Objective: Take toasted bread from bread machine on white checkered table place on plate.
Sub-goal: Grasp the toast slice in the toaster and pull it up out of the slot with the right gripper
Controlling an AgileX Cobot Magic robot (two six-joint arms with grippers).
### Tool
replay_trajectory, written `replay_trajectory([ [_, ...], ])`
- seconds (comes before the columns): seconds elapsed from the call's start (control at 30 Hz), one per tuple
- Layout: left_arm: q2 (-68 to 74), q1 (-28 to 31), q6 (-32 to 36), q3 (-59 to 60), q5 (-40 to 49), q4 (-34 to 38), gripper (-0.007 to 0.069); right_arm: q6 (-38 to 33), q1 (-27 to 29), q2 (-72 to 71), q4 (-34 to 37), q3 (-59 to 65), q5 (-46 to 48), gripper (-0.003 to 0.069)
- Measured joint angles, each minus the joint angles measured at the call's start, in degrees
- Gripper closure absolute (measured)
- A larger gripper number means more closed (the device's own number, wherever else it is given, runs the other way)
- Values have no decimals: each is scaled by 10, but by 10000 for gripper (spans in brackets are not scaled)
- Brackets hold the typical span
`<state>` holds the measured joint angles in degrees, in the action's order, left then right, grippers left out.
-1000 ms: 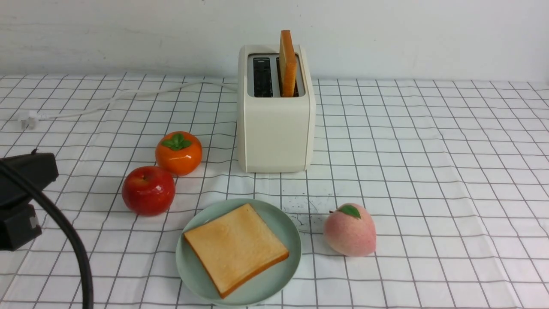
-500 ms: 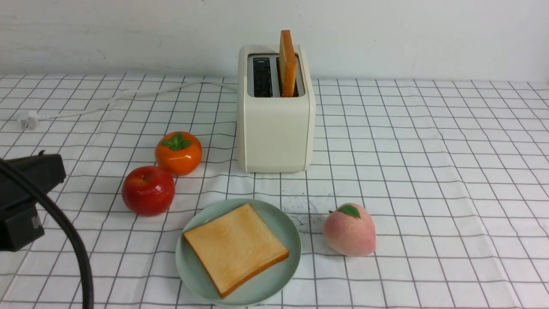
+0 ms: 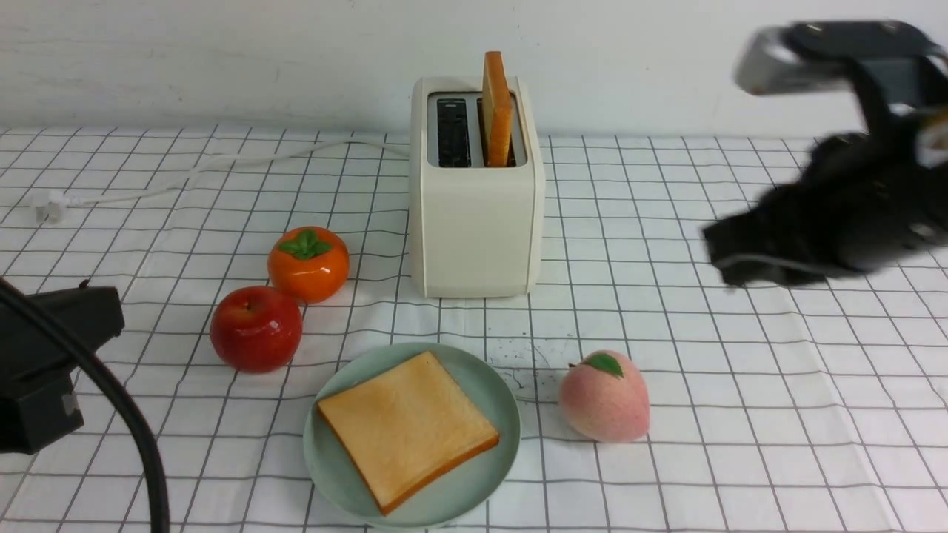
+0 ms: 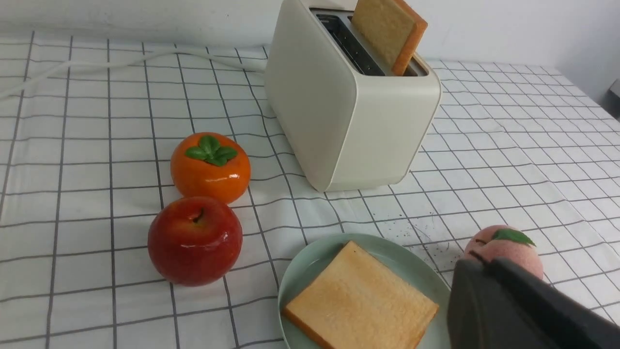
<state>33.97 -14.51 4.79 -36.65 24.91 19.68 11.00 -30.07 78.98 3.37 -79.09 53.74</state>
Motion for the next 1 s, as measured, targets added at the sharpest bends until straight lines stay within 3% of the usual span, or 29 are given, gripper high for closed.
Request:
replay_trajectory([
  [0.23,0,0,0,0,3,2,638,5,-27,170,-18,-194,-20,549],
  [0.53,0,0,0,0,7,2,638,38,-8,394,-34,-445,-87,237],
  [0.63,0,0,0,0,7,6,638,45,7,432,-34,-481,-103,204],
  [0.83,0,0,0,0,8,14,638,58,36,498,-34,-520,-157,218],
  [0.93,0,0,0,0,8,15,638,58,41,514,-34,-520,-171,279],
  [1.0,0,0,0,0,9,15,638,58,43,523,-34,-520,-184,358],
])
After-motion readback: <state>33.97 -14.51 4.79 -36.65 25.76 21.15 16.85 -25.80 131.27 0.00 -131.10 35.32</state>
